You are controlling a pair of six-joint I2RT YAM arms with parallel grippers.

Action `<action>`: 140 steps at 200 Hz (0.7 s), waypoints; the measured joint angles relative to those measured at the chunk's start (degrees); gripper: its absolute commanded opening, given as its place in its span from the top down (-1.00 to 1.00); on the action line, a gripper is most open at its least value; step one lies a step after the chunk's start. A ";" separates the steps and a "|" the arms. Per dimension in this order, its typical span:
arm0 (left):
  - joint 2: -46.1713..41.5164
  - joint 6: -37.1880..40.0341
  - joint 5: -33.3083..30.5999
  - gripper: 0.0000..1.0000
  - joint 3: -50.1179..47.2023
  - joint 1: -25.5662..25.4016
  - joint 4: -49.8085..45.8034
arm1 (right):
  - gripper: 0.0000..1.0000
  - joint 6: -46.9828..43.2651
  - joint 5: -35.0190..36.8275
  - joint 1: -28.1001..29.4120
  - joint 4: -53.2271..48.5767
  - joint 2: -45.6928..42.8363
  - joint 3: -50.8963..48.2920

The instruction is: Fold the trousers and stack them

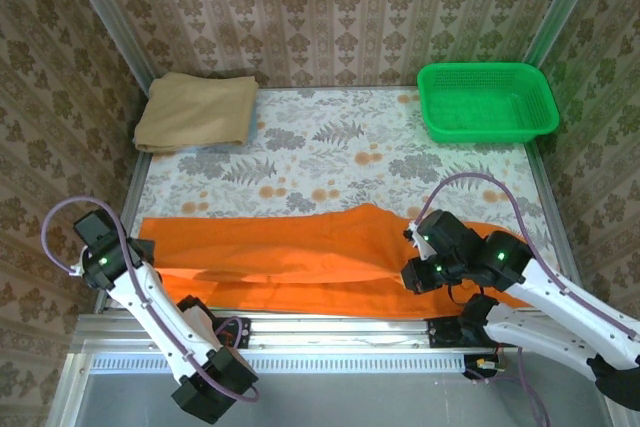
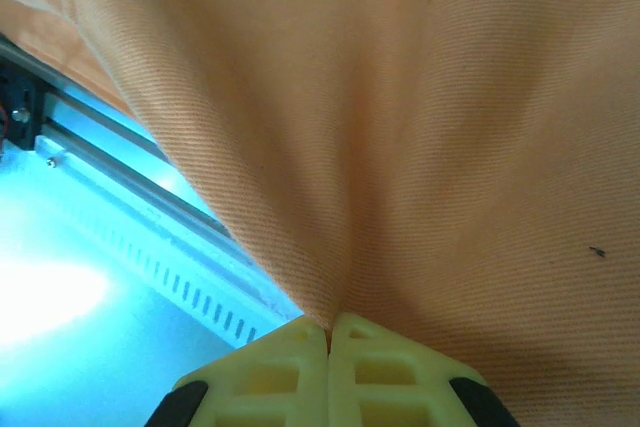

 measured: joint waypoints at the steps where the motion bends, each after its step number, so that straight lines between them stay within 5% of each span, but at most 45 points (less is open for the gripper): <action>1: 0.00 0.00 0.00 1.00 0.00 0.00 0.00 | 1.00 0.07 -0.04 0.00 0.00 -0.04 -0.11; 40: -1.68 0.00 -0.74 1.00 -0.07 0.35 -1.46 | 0.94 0.50 -2.45 0.79 -1.42 -1.25 -2.23; 49: -1.66 0.02 -0.85 1.00 0.02 0.37 -1.57 | 0.82 0.50 -2.91 0.90 -1.44 -1.03 -2.23; 56: -1.66 0.04 -0.83 1.00 0.13 0.35 -1.60 | 0.47 0.50 -3.17 1.11 -1.46 -0.74 -2.23; 63: -1.66 0.07 -0.61 0.99 0.31 0.37 -1.64 | 0.44 0.83 -3.41 1.31 -1.44 -0.33 -2.23; 74: -1.79 0.22 -0.09 0.50 0.37 0.37 -1.36 | 0.40 0.48 -4.15 1.49 -1.42 0.52 -2.23; 82: -1.90 0.42 0.44 0.28 0.37 0.35 -1.27 | 0.18 0.37 -4.52 1.60 -1.42 1.16 -2.19; 120: -4.13 1.55 2.69 -0.14 0.37 0.24 -0.90 | 0.03 0.11 -2.05 1.53 -3.04 4.46 1.44; 140: -5.53 1.07 5.86 -0.07 -0.68 0.09 0.72 | 0.01 0.04 1.62 0.37 -4.46 7.32 7.37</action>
